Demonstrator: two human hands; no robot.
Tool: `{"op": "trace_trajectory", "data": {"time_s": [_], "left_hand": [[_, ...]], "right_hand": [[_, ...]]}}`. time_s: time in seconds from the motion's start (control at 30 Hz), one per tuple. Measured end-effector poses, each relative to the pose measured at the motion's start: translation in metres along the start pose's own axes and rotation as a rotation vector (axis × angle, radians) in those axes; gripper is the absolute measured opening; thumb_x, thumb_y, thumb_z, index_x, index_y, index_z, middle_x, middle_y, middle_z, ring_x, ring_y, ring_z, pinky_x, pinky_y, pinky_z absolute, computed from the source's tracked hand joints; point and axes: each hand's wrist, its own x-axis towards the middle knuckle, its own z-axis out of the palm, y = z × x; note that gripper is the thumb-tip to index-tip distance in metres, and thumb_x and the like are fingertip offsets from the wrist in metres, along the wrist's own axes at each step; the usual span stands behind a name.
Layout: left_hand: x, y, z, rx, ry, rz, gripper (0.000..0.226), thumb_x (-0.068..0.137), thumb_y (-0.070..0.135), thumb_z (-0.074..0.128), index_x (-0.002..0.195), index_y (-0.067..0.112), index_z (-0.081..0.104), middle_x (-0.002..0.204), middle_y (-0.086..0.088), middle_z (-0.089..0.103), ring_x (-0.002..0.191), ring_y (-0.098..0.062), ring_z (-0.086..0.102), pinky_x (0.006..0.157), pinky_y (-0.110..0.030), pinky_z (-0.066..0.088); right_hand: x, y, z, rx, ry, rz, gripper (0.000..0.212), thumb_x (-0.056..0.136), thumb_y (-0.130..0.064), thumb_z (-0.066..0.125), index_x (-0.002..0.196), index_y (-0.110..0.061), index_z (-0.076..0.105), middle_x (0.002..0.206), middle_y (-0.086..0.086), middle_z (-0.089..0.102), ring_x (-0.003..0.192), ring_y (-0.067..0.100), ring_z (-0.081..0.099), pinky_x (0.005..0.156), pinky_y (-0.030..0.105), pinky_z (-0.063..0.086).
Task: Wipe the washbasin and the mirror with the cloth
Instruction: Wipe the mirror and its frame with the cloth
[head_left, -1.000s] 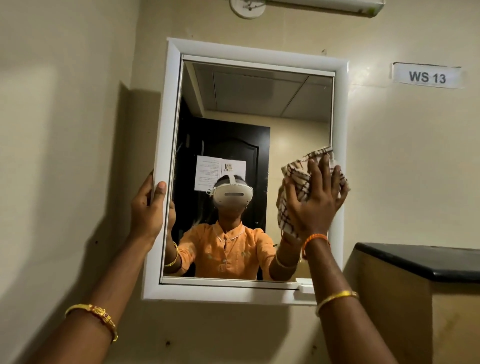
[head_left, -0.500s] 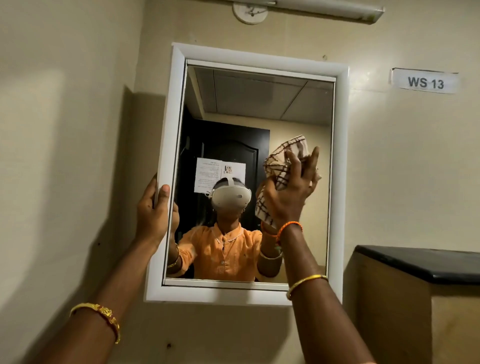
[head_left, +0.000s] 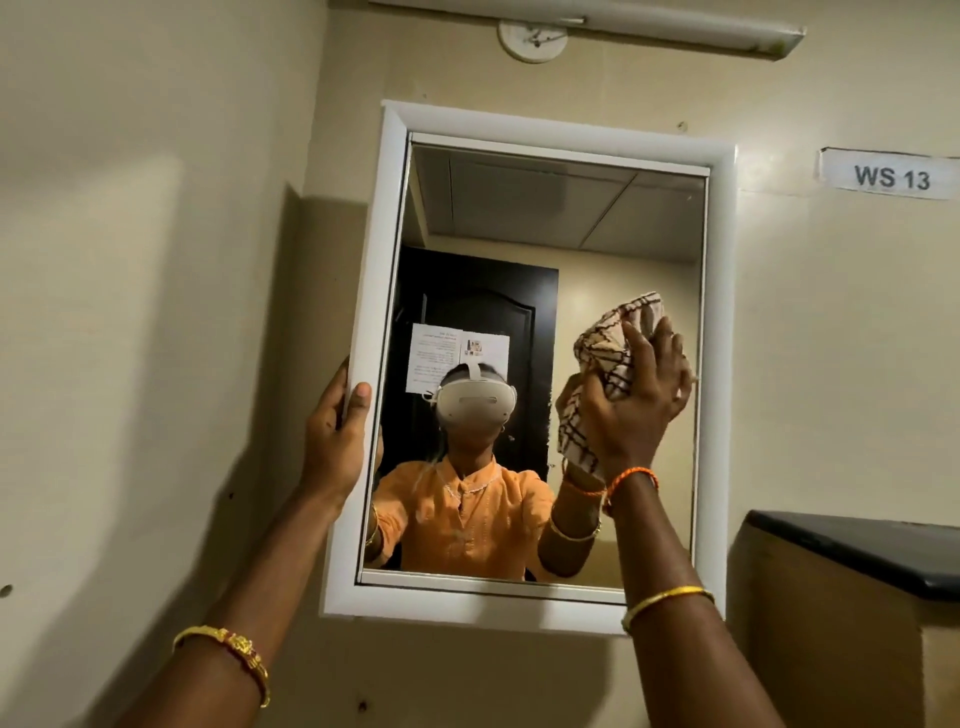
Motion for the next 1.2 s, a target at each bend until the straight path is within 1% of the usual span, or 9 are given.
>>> {"op": "trace_trajectory", "data": {"time_s": [0.1, 0.17, 0.37, 0.5, 0.67, 0.8, 0.97, 1.13, 1.2], "left_hand": [[0.002, -0.003, 0.0, -0.034, -0.016, -0.002, 0.061, 0.068, 0.075, 0.054, 0.125, 0.054, 0.048, 0.135, -0.036, 0.042, 0.123, -0.06, 0.037, 0.098, -0.075, 0.029], [0.001, -0.001, -0.001, -0.015, -0.006, 0.004, 0.062, 0.075, 0.07, 0.053, 0.13, 0.045, 0.046, 0.136, -0.034, 0.043, 0.124, -0.057, 0.04, 0.099, -0.073, 0.032], [-0.005, 0.015, 0.001, 0.02, 0.016, 0.083, 0.047, 0.098, 0.021, 0.042, 0.144, 0.011, 0.035, 0.149, -0.004, 0.04, 0.133, -0.008, 0.036, 0.109, -0.021, 0.031], [-0.002, 0.014, -0.003, 0.011, -0.016, 0.086, 0.044, 0.098, 0.018, 0.042, 0.142, 0.012, 0.038, 0.135, 0.007, 0.046, 0.127, -0.008, 0.041, 0.102, -0.018, 0.035], [0.003, 0.01, -0.005, -0.022, -0.052, 0.064, 0.043, 0.099, 0.016, 0.041, 0.142, 0.013, 0.039, 0.127, 0.01, 0.046, 0.12, -0.003, 0.043, 0.079, 0.007, 0.038], [0.01, 0.005, -0.009, -0.11, -0.092, 0.004, 0.04, 0.099, 0.02, 0.04, 0.139, 0.022, 0.043, 0.131, 0.003, 0.055, 0.112, -0.009, 0.056, 0.087, -0.015, 0.051], [0.012, 0.003, -0.023, -0.293, -0.19, -0.153, 0.035, 0.101, 0.018, 0.028, 0.119, 0.022, 0.059, 0.098, 0.005, 0.071, 0.085, -0.007, 0.066, 0.06, -0.018, 0.056], [0.012, 0.011, -0.036, -0.554, -0.275, -0.303, 0.05, 0.096, 0.042, 0.025, 0.118, 0.016, 0.062, 0.107, -0.009, 0.07, 0.101, -0.023, 0.064, 0.089, -0.037, 0.048], [0.01, 0.013, -0.037, -0.557, -0.287, -0.345, 0.052, 0.093, 0.05, 0.027, 0.111, 0.023, 0.068, 0.106, -0.011, 0.072, 0.099, -0.026, 0.067, 0.089, -0.04, 0.049]], "right_hand": [[-0.004, -0.02, 0.016, 0.03, 0.037, 0.04, 0.068, 0.067, -0.043, 0.047, 0.132, -0.021, 0.053, 0.155, 0.01, 0.027, 0.146, 0.025, 0.018, 0.116, 0.043, -0.001], [-0.011, -0.035, 0.03, 0.043, 0.0, 0.003, 0.066, 0.068, -0.037, 0.052, 0.131, -0.02, 0.054, 0.154, 0.012, 0.028, 0.145, 0.026, 0.019, 0.116, 0.042, -0.001], [-0.023, -0.07, 0.058, 0.102, -0.313, -0.32, 0.059, 0.071, -0.028, 0.06, 0.129, -0.016, 0.057, 0.151, 0.013, 0.034, 0.144, 0.027, 0.022, 0.119, 0.048, 0.005], [-0.006, -0.055, 0.047, 0.137, -0.18, -0.181, 0.059, 0.07, -0.02, 0.061, 0.128, -0.014, 0.057, 0.15, 0.01, 0.038, 0.143, 0.026, 0.026, 0.119, 0.025, -0.003], [-0.01, -0.082, 0.068, 0.072, -0.109, -0.12, 0.068, 0.066, -0.022, 0.059, 0.133, -0.021, 0.053, 0.152, 0.011, 0.033, 0.144, 0.028, 0.021, 0.118, 0.052, 0.005], [-0.015, -0.116, 0.095, 0.022, -0.36, -0.378, 0.064, 0.071, -0.034, 0.057, 0.134, -0.028, 0.052, 0.154, 0.007, 0.03, 0.145, 0.027, 0.019, 0.118, 0.046, 0.002], [-0.046, -0.116, 0.099, -0.023, -0.447, -0.464, 0.057, 0.077, -0.038, 0.054, 0.133, -0.032, 0.052, 0.154, 0.003, 0.031, 0.145, 0.021, 0.018, 0.118, 0.045, 0.005], [-0.109, -0.091, 0.079, -0.072, -0.508, -0.539, 0.059, 0.079, -0.042, 0.05, 0.137, -0.031, 0.047, 0.155, 0.004, 0.03, 0.145, 0.02, 0.017, 0.119, 0.046, 0.006], [-0.136, -0.077, 0.07, -0.098, -0.543, -0.584, 0.06, 0.078, -0.042, 0.053, 0.137, -0.031, 0.047, 0.155, 0.004, 0.029, 0.146, 0.021, 0.016, 0.118, 0.047, 0.009]]}}
